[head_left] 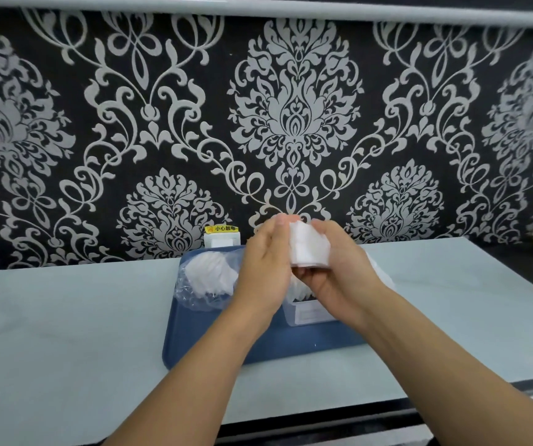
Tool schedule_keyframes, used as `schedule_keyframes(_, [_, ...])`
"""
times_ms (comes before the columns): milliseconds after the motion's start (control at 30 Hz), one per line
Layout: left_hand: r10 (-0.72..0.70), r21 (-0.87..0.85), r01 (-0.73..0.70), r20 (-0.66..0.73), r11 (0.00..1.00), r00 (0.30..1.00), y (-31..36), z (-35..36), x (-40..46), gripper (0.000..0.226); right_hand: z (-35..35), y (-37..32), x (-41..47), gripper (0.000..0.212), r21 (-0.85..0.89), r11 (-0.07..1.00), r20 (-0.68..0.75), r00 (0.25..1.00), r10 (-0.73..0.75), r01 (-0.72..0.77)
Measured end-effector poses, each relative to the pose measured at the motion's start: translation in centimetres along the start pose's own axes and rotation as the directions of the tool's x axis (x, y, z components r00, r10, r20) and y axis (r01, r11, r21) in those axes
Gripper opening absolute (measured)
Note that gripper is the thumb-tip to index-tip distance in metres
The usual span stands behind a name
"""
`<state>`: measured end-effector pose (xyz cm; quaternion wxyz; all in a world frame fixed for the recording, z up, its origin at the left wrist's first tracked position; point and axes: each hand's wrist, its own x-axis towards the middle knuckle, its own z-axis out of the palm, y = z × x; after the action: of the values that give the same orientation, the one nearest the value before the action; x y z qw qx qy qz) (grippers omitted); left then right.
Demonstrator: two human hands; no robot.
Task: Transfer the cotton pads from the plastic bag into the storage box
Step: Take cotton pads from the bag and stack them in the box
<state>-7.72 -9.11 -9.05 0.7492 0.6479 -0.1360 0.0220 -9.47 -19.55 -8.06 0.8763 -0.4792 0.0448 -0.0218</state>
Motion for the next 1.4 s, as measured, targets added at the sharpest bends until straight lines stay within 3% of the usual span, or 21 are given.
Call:
schedule_keyframes(167, [-0.070, -0.032, 0.071, 0.043, 0.997, 0.997, -0.2, 0.1, 0.2, 0.033, -0.6, -0.5, 0.0, 0.033, -0.122, 0.989, -0.002, 0.997, -0.081, 0.080])
schedule_keyframes(433, [-0.251, -0.231, 0.252, 0.033, 0.940, 0.967, 0.3, -0.4, 0.4, 0.030, -1.8, -1.3, 0.0, 0.039, -0.083, 0.996, 0.098, 0.995, -0.037, 0.045])
schedule_keyframes(800, [-0.201, -0.262, 0.239, 0.165, 0.935, 0.966, 0.2, -0.9, 0.8, 0.025, -2.4, -2.1, 0.1, 0.027, 0.126, 0.989, 0.137, 0.989, 0.058, -0.075])
schedule_keyframes(967, [-0.147, -0.159, 0.152, 0.039, 0.975, 0.988, -0.4, -1.1, 0.8, 0.015, -2.3, -1.6, 0.2, 0.030, 0.036, 0.999, 0.128, 0.991, 0.029, -0.034])
schedule_keyframes(1133, [-0.096, -0.115, 0.082, -0.118, 0.990, 0.988, -0.8, -1.2, 0.9, 0.010, -2.6, -1.4, 0.3, 0.025, -0.103, 0.988, 0.020, 0.993, -0.117, 0.118])
schedule_keyframes(1267, [-0.085, -0.129, 0.064, -0.164, 0.990, 0.983, -0.8, -1.0, 0.8, 0.011, -2.8, -1.8, 0.4, 0.028, -0.141, 0.976, -0.050, 0.984, -0.172, 0.164])
schedule_keyframes(1400, [-0.129, -0.154, 0.111, -0.108, 0.982, 0.986, -0.9, -1.0, 1.0, 0.012, -2.5, -1.8, 0.2, 0.034, -0.163, 0.976, 0.054, 0.989, -0.135, 0.143])
